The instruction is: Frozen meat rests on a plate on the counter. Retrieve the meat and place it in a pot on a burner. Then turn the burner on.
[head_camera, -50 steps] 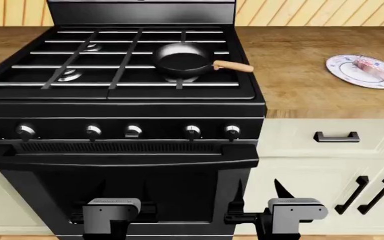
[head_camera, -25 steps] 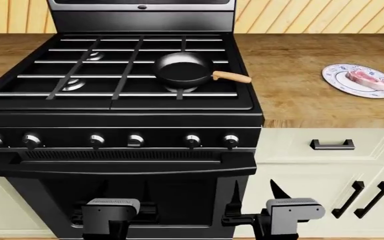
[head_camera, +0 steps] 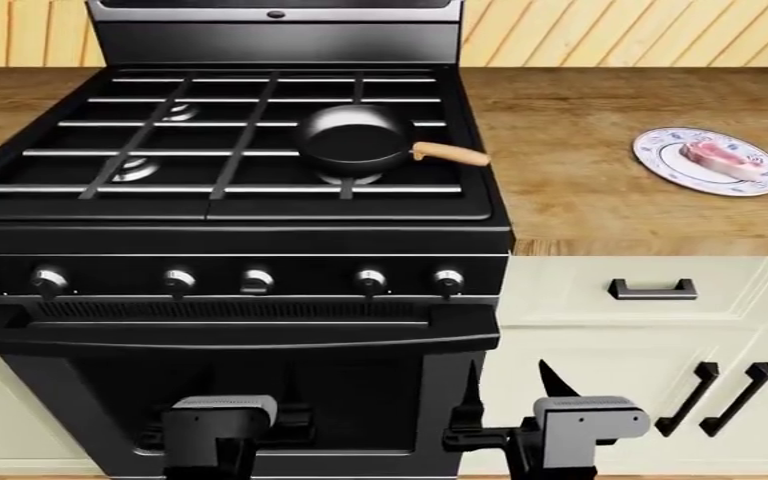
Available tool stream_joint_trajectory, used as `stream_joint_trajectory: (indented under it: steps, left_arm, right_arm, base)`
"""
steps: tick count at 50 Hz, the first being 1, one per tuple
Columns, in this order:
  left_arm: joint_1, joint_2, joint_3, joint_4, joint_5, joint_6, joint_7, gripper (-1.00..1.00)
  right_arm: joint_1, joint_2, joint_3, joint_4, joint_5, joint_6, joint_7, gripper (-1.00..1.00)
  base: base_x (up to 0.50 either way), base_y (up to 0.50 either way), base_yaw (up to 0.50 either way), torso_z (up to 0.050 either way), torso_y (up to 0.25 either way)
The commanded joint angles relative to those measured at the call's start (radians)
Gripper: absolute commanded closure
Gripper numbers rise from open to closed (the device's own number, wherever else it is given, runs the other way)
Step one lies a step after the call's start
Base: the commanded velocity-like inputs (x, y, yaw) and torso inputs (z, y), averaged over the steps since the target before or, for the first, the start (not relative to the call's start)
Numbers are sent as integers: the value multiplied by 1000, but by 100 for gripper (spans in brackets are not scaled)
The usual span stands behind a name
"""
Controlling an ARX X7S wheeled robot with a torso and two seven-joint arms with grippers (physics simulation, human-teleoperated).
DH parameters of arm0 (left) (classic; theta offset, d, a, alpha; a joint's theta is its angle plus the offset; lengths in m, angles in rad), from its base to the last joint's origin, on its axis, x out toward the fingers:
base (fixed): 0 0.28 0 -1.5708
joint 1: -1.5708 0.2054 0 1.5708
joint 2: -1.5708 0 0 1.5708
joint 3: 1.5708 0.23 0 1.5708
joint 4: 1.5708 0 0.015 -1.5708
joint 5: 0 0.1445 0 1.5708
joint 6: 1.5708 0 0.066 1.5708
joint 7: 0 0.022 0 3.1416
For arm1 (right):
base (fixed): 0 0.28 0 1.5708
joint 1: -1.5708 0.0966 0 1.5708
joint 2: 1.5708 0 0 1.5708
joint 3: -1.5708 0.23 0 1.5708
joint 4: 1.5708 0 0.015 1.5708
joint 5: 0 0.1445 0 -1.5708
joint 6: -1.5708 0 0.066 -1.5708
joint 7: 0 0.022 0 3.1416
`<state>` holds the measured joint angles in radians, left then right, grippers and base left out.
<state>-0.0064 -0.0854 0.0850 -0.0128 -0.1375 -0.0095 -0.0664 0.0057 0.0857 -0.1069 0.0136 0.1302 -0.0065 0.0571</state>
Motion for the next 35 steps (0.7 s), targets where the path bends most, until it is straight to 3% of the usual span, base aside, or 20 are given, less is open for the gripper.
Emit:
stream_joint_trajectory:
  steps: [1,35]
  left_arm:
    - [-33,8,-3,-43,-12,-66,-63,-100]
    - [-43,-25,52,-64,-28,-31,-97,-100]
  right_arm:
    - [10,12,-6,7,32,8,11,-100]
    - [32,36,-33,47,83,-8,32,-100]
  base:
    - [0,-500,0,0,0]
    - [0,-500,0,0,0]
